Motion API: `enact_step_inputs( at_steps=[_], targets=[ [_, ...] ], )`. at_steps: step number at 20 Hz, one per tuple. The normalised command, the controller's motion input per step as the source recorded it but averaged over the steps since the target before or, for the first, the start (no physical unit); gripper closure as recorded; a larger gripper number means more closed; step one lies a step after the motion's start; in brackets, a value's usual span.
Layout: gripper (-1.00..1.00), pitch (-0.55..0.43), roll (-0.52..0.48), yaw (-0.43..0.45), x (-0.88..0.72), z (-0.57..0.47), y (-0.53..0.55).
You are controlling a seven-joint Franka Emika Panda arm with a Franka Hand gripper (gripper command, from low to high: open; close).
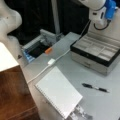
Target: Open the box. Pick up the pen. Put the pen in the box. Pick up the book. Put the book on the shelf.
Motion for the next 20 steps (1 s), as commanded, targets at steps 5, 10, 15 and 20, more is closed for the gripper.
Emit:
enact_step_inputs(
  at_steps=[5,10,15,20],
  targets=[
    [-1.00,0.118,-0.264,0.171,0.15,0.12,-0.24],
    [-1.00,0.145,-0.374,0.240,0.34,0.20,-0.34],
    [-1.00,0.174,-0.446,0.239,0.47,0.20,-0.43],
    [-1.00,0.232,-0.585,0.202,0.45,0.20,-0.29]
  ],
)
